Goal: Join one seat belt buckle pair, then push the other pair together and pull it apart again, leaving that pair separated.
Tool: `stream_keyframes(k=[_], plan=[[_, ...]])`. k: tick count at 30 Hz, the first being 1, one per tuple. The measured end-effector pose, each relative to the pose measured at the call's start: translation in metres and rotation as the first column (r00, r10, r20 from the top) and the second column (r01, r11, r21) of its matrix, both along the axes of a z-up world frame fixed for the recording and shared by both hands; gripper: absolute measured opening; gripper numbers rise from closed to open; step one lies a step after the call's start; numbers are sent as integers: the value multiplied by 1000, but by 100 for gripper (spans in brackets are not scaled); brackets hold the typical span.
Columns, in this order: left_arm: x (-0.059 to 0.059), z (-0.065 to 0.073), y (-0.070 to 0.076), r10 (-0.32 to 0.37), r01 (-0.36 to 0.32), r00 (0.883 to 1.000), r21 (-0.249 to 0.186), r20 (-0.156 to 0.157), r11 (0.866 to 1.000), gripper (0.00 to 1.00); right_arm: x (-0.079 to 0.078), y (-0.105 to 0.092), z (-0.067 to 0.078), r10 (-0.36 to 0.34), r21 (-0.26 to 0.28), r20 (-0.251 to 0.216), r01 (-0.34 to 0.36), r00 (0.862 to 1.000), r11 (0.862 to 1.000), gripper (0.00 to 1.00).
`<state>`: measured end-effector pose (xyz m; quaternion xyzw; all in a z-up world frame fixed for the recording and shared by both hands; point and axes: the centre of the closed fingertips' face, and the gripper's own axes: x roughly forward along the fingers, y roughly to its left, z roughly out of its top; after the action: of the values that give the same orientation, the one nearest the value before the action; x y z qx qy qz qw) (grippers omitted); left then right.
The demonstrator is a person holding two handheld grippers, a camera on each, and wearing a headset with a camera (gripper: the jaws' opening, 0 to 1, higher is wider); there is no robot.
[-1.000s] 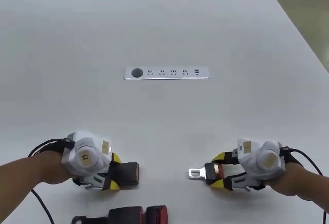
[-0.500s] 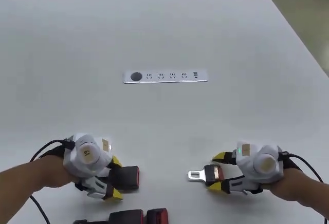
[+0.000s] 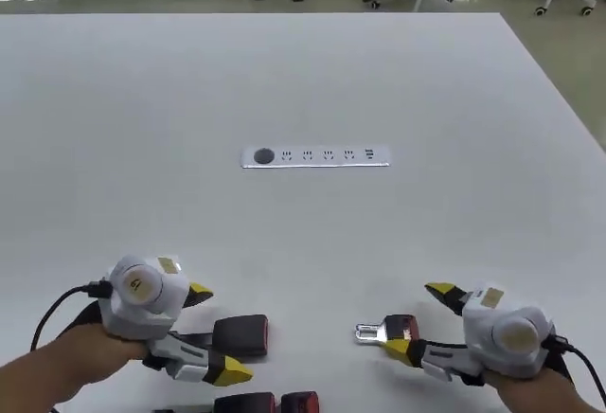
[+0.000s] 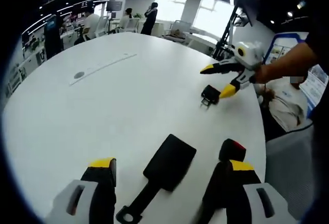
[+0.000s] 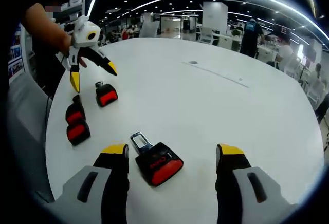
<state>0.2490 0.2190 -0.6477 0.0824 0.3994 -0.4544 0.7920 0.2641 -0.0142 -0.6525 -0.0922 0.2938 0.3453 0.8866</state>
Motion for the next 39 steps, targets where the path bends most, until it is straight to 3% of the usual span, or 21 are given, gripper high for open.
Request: stream_keyframes(k=[1,3,6,11,17,20,22,26,31,36,39], plan=[[1,2,2,18,-18,1000,3,11,1000,94,1,-2,1,-26,8,-2,26,1000,1000,68],[4,7,7,73,-73,997,-14,27,997,96,7,-6,5,-67,3,48,67,997,998,74],[6,17,12,139,-136,989,-49,56,989,99,3,-4,7,-112,3,36,112,993,994,86],[5,18,25,197,-195,977,-29,84,980,100,1,-4,11,-165,4,45,165,985,986,90],[-2,33,37,252,-247,960,-53,125,968,100,-6,-4,13,-198,6,55,198,979,980,90],[-10,32,48,289,-285,947,-44,139,957,100,-12,-2,18,-216,19,59,216,975,976,91],[-15,38,50,322,-314,937,-82,134,946,100,-14,-2,19,-224,29,60,222,973,975,92],[-33,39,53,334,-326,932,-76,138,942,100,-22,2,22,-240,38,70,238,968,971,94],[-46,49,58,351,-341,923,-87,157,936,100,-45,11,29,-235,42,73,233,969,972,95],[-59,65,61,352,-339,917,-101,185,935,100,-57,10,32,-247,55,82,243,966,968,97],[-64,67,68,352,-337,916,-109,192,935,100,-63,8,33,-247,56,84,243,965,968,97]])
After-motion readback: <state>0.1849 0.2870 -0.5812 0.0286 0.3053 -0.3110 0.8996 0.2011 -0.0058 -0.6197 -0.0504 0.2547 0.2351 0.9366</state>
